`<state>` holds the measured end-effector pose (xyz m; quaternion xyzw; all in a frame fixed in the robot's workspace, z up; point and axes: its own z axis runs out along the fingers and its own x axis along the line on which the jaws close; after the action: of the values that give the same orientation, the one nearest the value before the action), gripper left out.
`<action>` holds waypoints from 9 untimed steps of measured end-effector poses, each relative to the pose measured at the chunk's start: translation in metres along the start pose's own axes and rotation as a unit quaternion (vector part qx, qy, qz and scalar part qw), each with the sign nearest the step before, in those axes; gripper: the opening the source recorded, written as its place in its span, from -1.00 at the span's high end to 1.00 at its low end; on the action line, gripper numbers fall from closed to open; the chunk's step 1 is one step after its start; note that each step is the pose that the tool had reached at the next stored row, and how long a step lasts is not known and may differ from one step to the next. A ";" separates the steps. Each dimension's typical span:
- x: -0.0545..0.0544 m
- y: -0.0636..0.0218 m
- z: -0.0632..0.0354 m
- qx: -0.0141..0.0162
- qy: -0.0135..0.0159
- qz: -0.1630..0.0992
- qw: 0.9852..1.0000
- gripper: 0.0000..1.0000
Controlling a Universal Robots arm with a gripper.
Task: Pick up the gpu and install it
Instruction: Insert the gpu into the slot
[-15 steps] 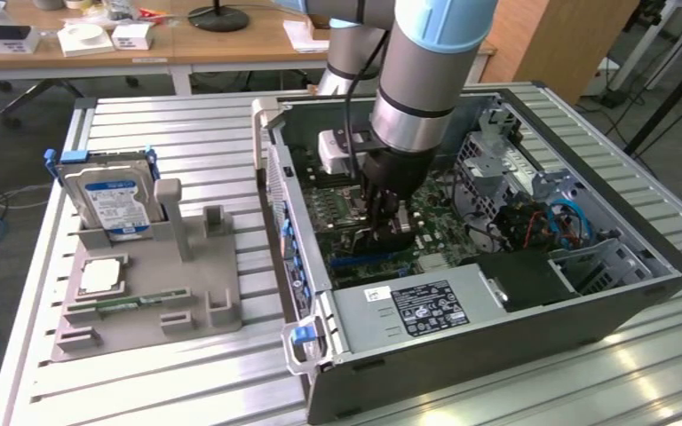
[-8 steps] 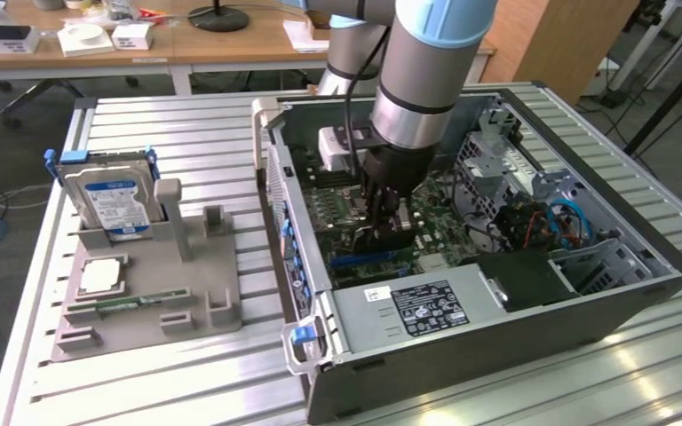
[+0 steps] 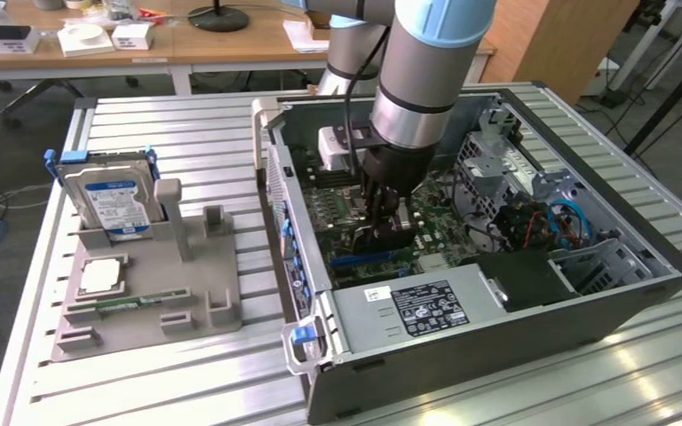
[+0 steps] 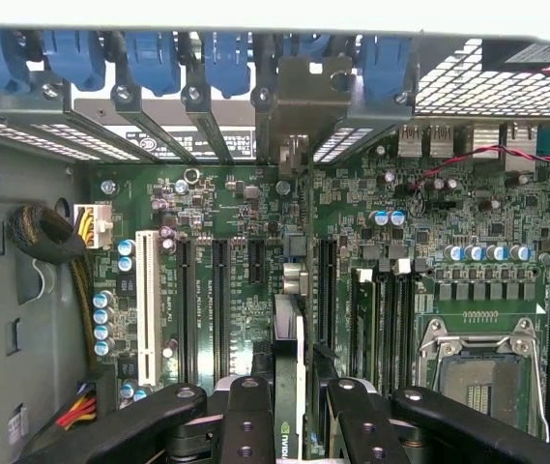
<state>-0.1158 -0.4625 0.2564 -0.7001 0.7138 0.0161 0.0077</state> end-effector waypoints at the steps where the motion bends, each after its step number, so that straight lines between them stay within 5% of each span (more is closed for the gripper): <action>1: 0.000 0.0000 0.0000 0.000 0.000 0.000 1.000 0.47; 9: 0.000 0.0000 0.0012 0.000 0.000 0.002 1.000 0.47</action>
<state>-0.1159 -0.4625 0.2552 -0.6990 0.7149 0.0161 0.0077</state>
